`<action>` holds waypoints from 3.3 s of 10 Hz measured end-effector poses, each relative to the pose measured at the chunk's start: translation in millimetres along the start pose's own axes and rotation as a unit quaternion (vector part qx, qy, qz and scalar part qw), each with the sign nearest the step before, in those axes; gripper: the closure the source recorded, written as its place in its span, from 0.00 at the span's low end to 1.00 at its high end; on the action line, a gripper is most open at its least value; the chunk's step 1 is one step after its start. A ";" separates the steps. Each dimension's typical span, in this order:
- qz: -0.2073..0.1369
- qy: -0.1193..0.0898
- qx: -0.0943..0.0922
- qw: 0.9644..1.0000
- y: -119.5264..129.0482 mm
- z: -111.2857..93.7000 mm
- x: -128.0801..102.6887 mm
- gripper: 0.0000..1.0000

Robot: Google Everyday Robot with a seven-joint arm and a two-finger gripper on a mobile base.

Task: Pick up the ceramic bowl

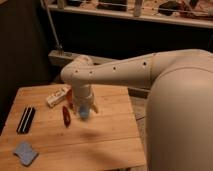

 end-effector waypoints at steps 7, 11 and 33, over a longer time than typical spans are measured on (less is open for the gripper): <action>0.000 0.000 0.000 1.000 0.0 0.0 0.0 0.35; 0.000 0.000 0.000 1.000 0.0 0.0 0.1 0.35; -0.084 -0.032 0.006 0.996 -1.3 95.1 -186.9 0.35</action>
